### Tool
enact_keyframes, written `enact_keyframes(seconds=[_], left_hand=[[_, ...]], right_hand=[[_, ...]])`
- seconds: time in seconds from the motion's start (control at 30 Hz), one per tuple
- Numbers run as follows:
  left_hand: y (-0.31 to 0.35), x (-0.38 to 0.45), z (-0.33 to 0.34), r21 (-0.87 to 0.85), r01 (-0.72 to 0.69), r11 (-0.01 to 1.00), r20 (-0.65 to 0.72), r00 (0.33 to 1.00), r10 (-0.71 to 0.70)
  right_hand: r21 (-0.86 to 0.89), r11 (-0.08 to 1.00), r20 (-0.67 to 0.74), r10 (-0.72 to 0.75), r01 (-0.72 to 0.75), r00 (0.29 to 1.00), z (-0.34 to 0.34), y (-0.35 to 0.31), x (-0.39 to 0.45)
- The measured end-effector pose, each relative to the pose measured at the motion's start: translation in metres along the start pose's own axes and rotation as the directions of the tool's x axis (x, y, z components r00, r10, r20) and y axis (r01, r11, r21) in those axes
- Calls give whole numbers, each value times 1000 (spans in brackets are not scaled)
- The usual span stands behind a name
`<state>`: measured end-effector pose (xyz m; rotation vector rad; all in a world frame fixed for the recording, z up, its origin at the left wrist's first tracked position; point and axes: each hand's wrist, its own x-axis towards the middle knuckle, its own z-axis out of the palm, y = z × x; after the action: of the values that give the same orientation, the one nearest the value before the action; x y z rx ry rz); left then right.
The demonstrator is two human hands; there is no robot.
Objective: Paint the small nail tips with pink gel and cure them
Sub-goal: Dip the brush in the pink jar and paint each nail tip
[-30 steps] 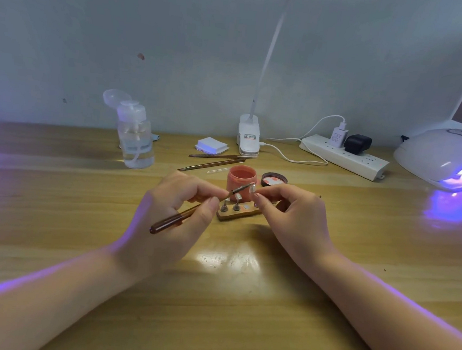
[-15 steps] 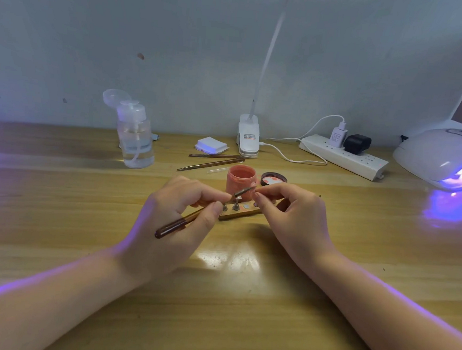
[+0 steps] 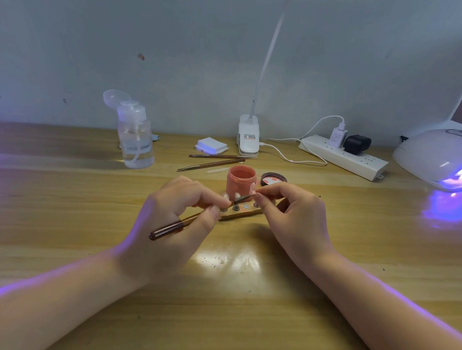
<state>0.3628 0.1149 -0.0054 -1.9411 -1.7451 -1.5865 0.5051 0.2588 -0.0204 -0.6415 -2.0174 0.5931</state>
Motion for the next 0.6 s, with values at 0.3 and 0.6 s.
enact_keyframes(seconds=[0.3, 0.6], left_hand=[[2, 0, 3, 14, 15, 1000, 15, 1000, -15], [1, -1, 4, -12, 91, 996, -13, 996, -91]], right_hand=[[12, 1000, 2, 11, -11, 1000, 2, 3, 0], [55, 998, -4, 26, -26, 1000, 2, 3, 1]])
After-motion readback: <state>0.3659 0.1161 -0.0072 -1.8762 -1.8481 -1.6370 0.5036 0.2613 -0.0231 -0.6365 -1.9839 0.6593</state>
